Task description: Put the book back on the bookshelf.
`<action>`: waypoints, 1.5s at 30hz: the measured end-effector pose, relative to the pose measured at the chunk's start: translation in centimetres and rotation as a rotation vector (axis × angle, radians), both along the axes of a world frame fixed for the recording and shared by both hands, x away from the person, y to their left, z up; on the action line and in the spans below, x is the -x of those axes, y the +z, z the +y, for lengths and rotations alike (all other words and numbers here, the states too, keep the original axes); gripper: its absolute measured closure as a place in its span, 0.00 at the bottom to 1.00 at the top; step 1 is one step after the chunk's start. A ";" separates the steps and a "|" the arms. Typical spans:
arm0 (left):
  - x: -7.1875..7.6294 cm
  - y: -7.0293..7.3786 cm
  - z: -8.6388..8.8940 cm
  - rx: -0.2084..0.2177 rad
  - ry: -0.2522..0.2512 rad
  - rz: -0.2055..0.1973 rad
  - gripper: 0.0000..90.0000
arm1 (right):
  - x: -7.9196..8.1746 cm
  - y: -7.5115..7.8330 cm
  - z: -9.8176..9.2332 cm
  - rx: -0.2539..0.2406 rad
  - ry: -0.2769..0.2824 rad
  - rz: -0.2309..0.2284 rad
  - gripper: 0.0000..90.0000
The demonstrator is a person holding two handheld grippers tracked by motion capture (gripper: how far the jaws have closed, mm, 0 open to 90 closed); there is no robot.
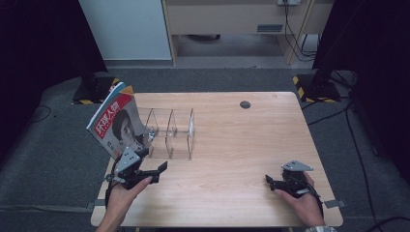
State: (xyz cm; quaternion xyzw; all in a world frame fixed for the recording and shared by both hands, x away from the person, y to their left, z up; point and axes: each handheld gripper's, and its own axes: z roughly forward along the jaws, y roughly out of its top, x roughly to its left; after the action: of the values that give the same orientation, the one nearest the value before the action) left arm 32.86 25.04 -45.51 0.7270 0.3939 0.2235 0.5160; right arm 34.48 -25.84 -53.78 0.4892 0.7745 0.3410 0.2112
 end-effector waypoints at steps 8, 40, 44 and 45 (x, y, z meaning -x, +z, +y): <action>-1.0 -0.2 -1.4 -0.015 -0.007 0.020 0.09 | 0.0 0.0 0.0 -0.001 0.000 0.002 0.19; -2.9 -2.0 -8.8 -0.104 -0.142 0.097 0.08 | -0.1 0.0 0.0 0.002 0.011 0.006 0.17; -3.3 -2.3 -9.8 -0.117 -0.156 0.105 0.08 | -0.1 0.0 0.0 0.001 0.010 0.007 0.17; -3.4 -2.4 -10.0 -0.118 -0.158 0.106 0.08 | -0.1 0.0 0.0 0.002 0.012 0.006 0.17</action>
State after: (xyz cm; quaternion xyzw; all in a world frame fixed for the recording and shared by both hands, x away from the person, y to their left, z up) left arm 36.21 15.06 -47.93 0.7959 0.3481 0.1661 0.4667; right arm 34.55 -25.81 -53.78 0.4855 0.7783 0.3398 0.2073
